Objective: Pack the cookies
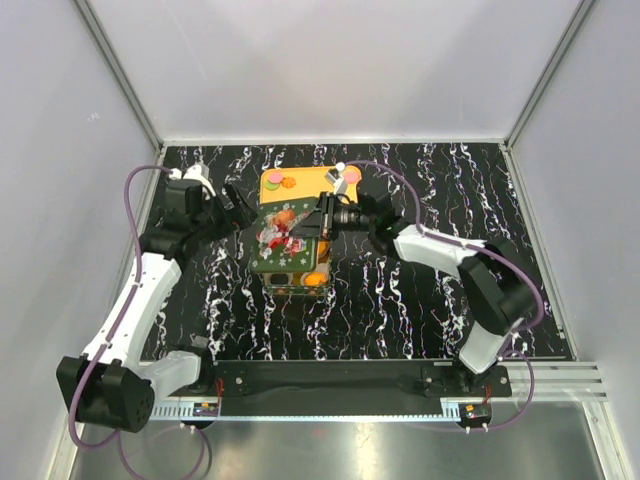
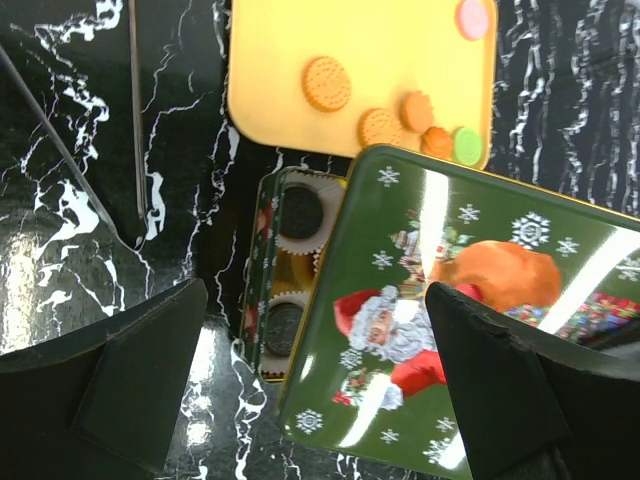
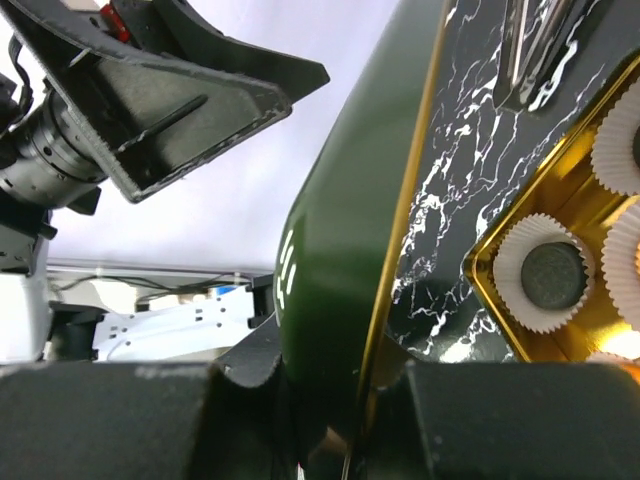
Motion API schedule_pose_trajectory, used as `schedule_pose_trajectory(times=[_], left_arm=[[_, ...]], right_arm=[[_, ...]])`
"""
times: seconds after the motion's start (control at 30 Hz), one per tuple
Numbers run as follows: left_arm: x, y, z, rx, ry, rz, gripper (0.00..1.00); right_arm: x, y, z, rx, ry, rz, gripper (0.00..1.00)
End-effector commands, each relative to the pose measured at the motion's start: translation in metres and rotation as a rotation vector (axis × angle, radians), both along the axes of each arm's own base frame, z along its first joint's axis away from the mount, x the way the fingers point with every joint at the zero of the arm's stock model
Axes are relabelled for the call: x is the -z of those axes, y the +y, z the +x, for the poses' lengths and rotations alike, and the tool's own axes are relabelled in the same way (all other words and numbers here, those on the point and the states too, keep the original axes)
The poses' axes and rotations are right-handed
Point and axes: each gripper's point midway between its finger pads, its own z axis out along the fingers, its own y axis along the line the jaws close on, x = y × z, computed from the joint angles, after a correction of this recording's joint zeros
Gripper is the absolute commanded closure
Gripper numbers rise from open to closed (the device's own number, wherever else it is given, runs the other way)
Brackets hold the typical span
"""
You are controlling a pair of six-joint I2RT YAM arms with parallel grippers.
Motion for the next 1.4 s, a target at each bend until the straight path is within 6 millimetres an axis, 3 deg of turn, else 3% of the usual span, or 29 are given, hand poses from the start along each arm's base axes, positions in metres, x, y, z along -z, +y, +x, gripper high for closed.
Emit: schedule_pose_trajectory(times=[0.0,0.37,0.6,0.97,1.37], left_arm=[[0.010,0.005,0.011,-0.021,-0.018,0.027,0.01],[0.048,-0.021,0.022,0.030,0.047,-0.055,0.01],[0.073,-0.039,0.023,0.062,0.087,-0.081,0.01],[0.102,-0.056,0.018,0.113,0.140,-0.128,0.02],[0.115,-0.070,0.016,0.178,0.177,-0.148,0.02]], right_arm=[[-0.025,0.005,0.002,-0.044,-0.049,0.168,1.00],[0.039,-0.007,0.025,-0.021,0.062,0.227,1.00],[0.074,-0.011,0.020,-0.030,0.123,0.202,1.00],[0.104,-0.026,0.019,-0.019,0.177,0.202,1.00],[0.118,-0.037,0.023,0.003,0.204,0.210,0.96]])
